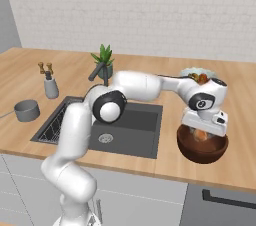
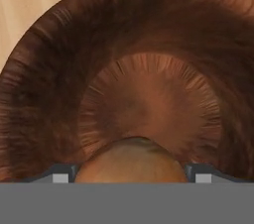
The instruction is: Pick the onion from the sink and place it in the bowl. Then pick the bowl and place it in the microwave. Then close the microwave door and press the start button.
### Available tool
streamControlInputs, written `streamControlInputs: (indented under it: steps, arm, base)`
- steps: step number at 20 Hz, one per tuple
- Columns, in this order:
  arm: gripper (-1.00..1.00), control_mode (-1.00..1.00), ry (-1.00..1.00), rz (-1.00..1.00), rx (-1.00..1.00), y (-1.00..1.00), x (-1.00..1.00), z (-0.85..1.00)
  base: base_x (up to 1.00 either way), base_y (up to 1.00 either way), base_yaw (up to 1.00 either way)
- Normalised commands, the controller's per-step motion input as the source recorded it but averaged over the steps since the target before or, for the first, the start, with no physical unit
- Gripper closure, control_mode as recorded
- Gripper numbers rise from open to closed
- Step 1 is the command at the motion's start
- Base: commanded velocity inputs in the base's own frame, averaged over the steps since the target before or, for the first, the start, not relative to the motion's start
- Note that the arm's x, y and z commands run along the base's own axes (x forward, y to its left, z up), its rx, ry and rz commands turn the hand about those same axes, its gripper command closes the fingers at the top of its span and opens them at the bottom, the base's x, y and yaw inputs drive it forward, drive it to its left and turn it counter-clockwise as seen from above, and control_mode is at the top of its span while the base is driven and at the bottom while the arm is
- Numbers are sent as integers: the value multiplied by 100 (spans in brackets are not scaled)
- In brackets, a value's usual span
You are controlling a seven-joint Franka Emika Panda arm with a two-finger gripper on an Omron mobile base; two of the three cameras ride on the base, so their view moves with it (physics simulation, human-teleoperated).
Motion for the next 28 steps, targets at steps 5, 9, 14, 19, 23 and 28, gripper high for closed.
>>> streamControlInputs:
  steps: [5,9,14,19,23,28]
  arm:
    - [100,-100,9,0,0,0,17,-38]
    - [100,-100,6,0,0,0,13,-37]
    - [-100,-100,3,0,0,-1,11,-20]
    - [-100,-100,0,0,0,0,3,0]
    - [-100,-100,-6,0,0,0,-16,16]
    - [-100,-100,-11,0,0,4,-27,36]
  base:
    - [0,0,0]
    - [0,0,0]
    - [0,0,0]
    - [0,0,0]
    - [0,0,0]
    - [0,0,0]
